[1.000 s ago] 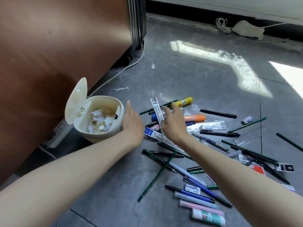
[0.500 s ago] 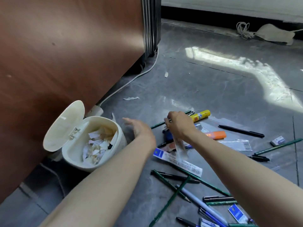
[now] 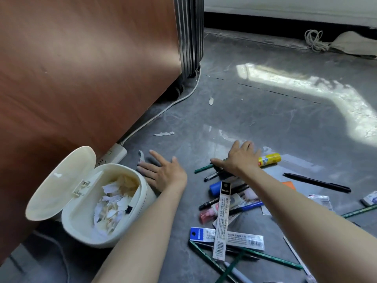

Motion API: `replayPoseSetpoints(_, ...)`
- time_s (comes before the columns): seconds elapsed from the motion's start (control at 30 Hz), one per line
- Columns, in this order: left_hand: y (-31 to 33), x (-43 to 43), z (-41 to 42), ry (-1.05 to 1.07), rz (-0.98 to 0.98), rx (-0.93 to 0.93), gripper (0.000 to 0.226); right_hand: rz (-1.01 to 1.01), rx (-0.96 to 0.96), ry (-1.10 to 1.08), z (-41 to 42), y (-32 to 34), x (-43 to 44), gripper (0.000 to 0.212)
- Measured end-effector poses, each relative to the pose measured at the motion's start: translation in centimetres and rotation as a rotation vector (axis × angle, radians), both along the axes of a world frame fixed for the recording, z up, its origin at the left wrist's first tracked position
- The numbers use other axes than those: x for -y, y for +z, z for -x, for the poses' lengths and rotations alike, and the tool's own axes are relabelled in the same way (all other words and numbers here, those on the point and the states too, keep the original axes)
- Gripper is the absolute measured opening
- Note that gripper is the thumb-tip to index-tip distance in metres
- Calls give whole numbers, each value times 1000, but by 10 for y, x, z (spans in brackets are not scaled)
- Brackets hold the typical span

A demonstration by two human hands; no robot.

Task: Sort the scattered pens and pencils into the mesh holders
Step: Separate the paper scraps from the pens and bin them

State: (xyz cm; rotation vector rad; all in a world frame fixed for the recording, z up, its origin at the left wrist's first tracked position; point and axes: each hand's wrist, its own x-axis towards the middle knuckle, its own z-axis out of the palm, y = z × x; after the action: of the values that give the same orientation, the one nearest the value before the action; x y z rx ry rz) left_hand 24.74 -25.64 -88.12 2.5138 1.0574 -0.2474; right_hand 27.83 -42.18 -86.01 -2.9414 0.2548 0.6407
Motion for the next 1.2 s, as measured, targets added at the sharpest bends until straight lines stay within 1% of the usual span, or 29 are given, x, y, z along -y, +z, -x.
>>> replayPoseSetpoints(0.03,-1,3,-6,-65,21,59,68,-6,-53,-23,-6,4,2,119)
replayPoseSetpoints(0.07,-2,10,-13,-180,63,125,64,10,-102,-24,-12,7,1,125)
replayPoseSetpoints(0.13,0,27,-27,-438,141,218,58,96,-180,22,-20,13,-4,128)
replayPoseSetpoints(0.17,2,33,-34,-499,137,257,55,139,-203,57,-25,14,-8,126)
replayPoseSetpoints(0.23,5,32,-50,-460,30,322,54,216,-226,140,-33,14,-12,120)
replayPoseSetpoints(0.27,5,25,-57,-408,-32,312,54,239,-228,161,-35,14,-12,115)
replayPoseSetpoints(0.3,3,16,-64,-344,-65,269,56,243,-221,165,-37,14,-13,110)
replayPoseSetpoints(0.37,-4,-4,-77,-222,-37,160,59,231,-202,154,-38,15,-14,104)
replayPoseSetpoints(0.4,-7,-9,-82,-203,-31,115,59,217,-191,139,-38,13,-14,104)
replayPoseSetpoints(0.43,-9,-9,-84,-234,-42,81,59,200,-182,120,-38,11,-14,103)
replayPoseSetpoints(0.47,-10,-4,-84,-310,-45,68,58,179,-168,100,-38,9,-14,102)
replayPoseSetpoints(0.53,-6,18,-83,-550,38,78,57,149,-141,74,-36,7,-13,102)
replayPoseSetpoints(0.6,2,44,-83,-797,131,73,55,165,-150,63,-31,10,-12,117)
replayPoseSetpoints(0.63,8,53,-89,-873,145,81,54,179,-158,62,-29,13,-11,124)
replayPoseSetpoints(0.67,10,57,-95,-907,136,97,54,185,-155,59,-24,13,-13,127)
replayPoseSetpoints(0.77,13,68,-137,-883,93,123,53,172,-135,46,-27,16,-11,127)
replayPoseSetpoints(0.87,11,74,-175,-898,47,72,54,128,-156,46,-27,20,-11,124)
replayPoseSetpoints(0.93,8,81,-200,-902,46,56,56,116,-153,46,-28,23,-11,120)
replayPoseSetpoints(1.0,8,85,-220,-885,52,31,57,111,-158,55,-28,26,-10,120)
replayPoseSetpoints(1.13,7,89,-233,-904,65,-40,57,83,-166,47,-28,29,-9,124)
replayPoseSetpoints(1.2,5,91,-220,-926,63,-21,56,60,-164,38,-27,31,-10,124)
